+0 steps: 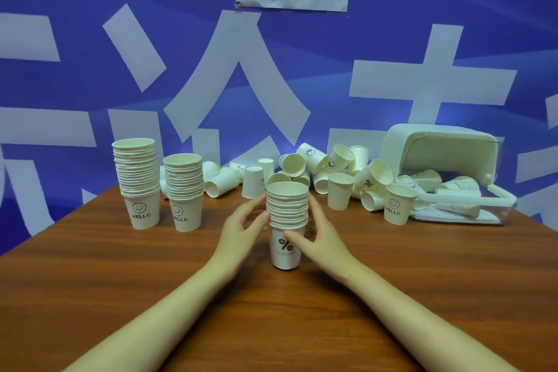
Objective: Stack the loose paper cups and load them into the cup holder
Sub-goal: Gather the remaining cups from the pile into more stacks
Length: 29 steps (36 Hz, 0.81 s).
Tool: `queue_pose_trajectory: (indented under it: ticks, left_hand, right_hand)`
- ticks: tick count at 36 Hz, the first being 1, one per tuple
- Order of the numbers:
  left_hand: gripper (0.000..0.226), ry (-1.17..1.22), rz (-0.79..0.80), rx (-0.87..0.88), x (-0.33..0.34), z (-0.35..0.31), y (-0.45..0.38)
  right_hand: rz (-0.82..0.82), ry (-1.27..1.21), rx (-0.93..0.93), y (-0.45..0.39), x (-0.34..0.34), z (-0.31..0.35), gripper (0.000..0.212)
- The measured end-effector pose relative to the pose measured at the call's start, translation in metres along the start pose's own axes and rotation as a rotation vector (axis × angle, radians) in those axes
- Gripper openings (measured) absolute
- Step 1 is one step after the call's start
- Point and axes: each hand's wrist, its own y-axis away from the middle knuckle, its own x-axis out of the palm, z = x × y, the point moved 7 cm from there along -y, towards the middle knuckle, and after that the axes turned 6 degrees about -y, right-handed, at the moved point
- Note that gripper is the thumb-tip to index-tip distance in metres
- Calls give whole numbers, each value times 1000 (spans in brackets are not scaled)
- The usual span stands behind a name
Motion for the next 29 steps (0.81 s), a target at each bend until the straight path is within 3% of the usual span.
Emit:
queue_pose_trajectory:
  ticks: [7, 11, 18, 21, 24, 26, 29]
  left_hand:
    - [35, -123, -177, 22, -50, 9, -21]
    - [34, -134, -303, -57, -70, 24, -22]
    - [32, -172, -358, -78, -84, 27, -27]
    - [31, -196, -380, -75, -84, 24, -23]
    - [33, -253, -371, -15, -75, 12, -16]
    - [35, -299, -325, 55, -63, 0, -12]
    - [35, -315, -233, 142, -41, -14, -8]
  right_hand:
    - [-12, 25, -2, -60, 53, 4, 69]
    - [-27, -14, 1, -82, 86, -5, 68]
    - [35, -44, 70, -91, 104, -21, 74]
    - [62, 66, 144, -81, 83, -34, 79]
    - [-8, 209, 144, -64, 34, -39, 71]
    - [-125, 308, 133, -51, -11, -41, 63]
    - [-444, 484, 56, -29, -90, -37, 53]
